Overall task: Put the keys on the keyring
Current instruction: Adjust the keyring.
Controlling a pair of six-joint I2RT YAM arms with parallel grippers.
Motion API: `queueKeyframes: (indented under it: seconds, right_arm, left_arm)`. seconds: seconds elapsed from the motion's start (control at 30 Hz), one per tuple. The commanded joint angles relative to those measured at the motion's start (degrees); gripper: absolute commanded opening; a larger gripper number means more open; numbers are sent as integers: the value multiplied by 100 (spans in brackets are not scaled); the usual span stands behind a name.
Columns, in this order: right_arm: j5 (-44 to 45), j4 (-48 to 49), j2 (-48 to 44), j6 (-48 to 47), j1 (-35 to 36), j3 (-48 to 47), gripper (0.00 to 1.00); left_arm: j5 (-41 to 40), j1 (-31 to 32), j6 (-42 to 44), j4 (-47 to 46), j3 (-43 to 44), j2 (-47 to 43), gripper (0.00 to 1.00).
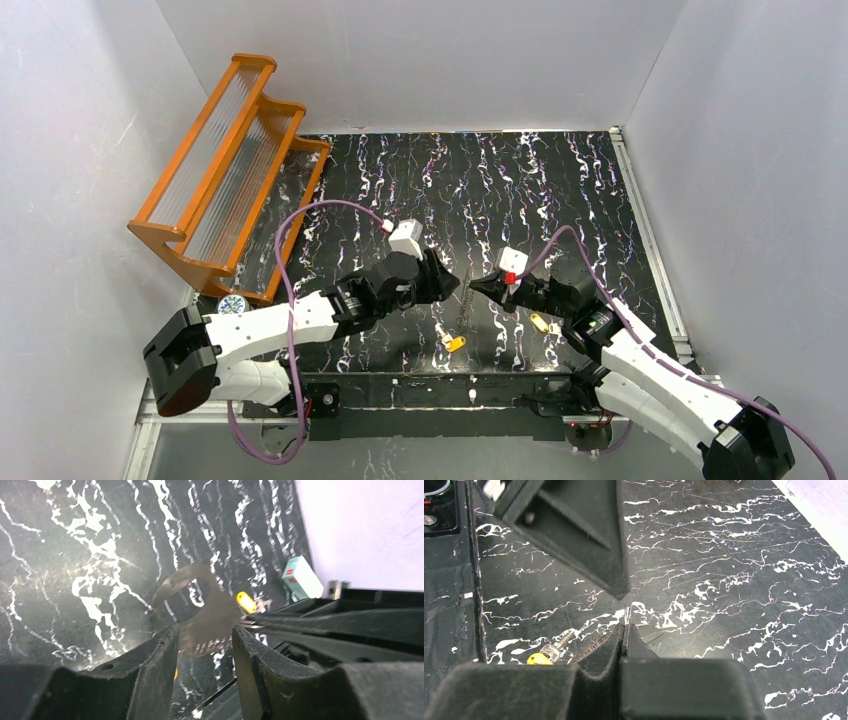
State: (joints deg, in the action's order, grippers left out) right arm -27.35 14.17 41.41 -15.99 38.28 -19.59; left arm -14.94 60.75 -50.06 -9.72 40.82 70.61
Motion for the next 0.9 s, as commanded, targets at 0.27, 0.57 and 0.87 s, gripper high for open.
queueKeyframes:
  seconds: [0.27,0.57,0.87]
  right_arm:
    - [56,538,376,-93,16,-145,1]
    - [305,511,475,-461,15,-255,1]
    - [315,463,553,-641,15,-386,1]
  left_arm:
    - [586,-344,-1547,-115,531,20,48]
    - [1179,-344,-2106,-292,613,438,45]
    - [1018,-353,-2101,-424,637,604,37]
